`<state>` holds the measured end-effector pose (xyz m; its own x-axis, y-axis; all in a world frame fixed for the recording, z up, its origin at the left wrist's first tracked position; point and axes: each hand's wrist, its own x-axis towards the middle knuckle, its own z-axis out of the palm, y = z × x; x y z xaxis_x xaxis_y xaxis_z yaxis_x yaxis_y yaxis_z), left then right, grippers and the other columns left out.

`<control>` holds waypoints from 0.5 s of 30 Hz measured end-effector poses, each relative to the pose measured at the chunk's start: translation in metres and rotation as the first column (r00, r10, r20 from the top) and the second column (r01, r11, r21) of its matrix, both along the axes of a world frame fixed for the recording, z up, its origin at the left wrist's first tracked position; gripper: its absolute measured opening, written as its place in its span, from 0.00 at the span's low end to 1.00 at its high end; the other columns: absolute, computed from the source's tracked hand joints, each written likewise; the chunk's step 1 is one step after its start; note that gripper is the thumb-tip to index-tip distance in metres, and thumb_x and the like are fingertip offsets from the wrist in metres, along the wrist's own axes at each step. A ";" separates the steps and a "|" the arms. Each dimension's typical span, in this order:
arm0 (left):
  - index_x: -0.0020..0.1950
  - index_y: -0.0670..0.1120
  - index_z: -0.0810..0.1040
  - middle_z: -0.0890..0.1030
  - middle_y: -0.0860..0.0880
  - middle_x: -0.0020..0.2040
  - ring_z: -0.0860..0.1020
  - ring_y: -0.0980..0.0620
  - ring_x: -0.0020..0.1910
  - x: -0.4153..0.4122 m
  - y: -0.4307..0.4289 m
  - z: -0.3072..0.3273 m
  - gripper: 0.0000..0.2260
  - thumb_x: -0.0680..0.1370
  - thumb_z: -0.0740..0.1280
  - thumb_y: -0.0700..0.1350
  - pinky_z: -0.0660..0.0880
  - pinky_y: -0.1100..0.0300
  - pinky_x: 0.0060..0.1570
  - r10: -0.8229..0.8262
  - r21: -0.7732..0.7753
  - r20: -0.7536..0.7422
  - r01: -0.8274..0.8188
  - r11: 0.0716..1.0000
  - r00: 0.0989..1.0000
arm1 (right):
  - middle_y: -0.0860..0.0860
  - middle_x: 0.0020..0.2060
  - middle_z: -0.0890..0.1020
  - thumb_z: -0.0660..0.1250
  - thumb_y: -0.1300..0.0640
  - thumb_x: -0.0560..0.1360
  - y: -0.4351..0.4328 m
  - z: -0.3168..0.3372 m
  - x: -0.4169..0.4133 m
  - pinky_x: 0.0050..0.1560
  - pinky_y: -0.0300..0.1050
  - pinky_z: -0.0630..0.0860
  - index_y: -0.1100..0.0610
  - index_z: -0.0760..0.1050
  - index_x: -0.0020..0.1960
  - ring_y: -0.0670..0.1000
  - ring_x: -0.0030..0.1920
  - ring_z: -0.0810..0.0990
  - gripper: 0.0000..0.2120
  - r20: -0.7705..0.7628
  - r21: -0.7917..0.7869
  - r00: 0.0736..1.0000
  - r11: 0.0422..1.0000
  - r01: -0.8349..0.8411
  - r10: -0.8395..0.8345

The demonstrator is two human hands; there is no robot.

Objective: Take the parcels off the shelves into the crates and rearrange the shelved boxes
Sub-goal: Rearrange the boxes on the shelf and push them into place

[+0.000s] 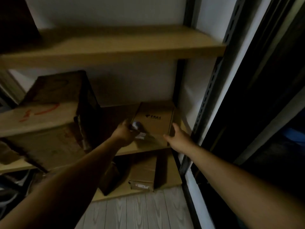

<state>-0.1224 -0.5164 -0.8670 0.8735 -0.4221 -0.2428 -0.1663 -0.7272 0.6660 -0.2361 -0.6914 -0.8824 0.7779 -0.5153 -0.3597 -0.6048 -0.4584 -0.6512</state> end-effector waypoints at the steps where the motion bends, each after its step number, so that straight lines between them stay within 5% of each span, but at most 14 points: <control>1: 0.72 0.48 0.64 0.75 0.44 0.64 0.76 0.45 0.57 0.001 -0.003 -0.019 0.26 0.76 0.68 0.50 0.75 0.52 0.54 0.041 -0.022 -0.005 -0.041 0.999 0.999 | 0.51 0.74 0.61 0.61 0.45 0.79 0.000 -0.020 0.004 0.54 0.46 0.74 0.44 0.45 0.77 0.56 0.66 0.72 0.34 0.042 0.016 0.999 1.000 -0.014 0.013; 5: 0.77 0.49 0.48 0.70 0.44 0.69 0.73 0.42 0.62 0.003 -0.015 -0.064 0.33 0.79 0.64 0.50 0.71 0.57 0.46 0.072 -0.063 -0.008 -0.073 0.995 0.997 | 0.51 0.74 0.62 0.60 0.48 0.79 -0.004 -0.076 0.017 0.55 0.48 0.73 0.39 0.43 0.76 0.56 0.65 0.72 0.33 0.185 0.021 0.983 0.999 -0.027 0.022; 9: 0.76 0.48 0.55 0.68 0.45 0.71 0.69 0.44 0.68 0.000 -0.011 -0.090 0.30 0.77 0.66 0.44 0.69 0.51 0.62 0.148 -0.248 0.017 -0.139 0.959 0.989 | 0.51 0.71 0.66 0.59 0.48 0.79 -0.001 -0.105 0.018 0.50 0.48 0.77 0.37 0.42 0.75 0.55 0.58 0.76 0.33 0.296 -0.075 0.954 0.997 -0.019 0.041; 15: 0.74 0.52 0.58 0.68 0.46 0.70 0.72 0.46 0.65 -0.014 0.010 -0.102 0.33 0.74 0.70 0.42 0.75 0.51 0.57 0.242 -0.431 0.041 -0.201 0.879 0.969 | 0.51 0.72 0.65 0.58 0.51 0.80 0.008 -0.103 0.012 0.63 0.52 0.71 0.42 0.45 0.77 0.55 0.67 0.69 0.31 0.492 -0.002 0.870 1.000 -0.031 0.027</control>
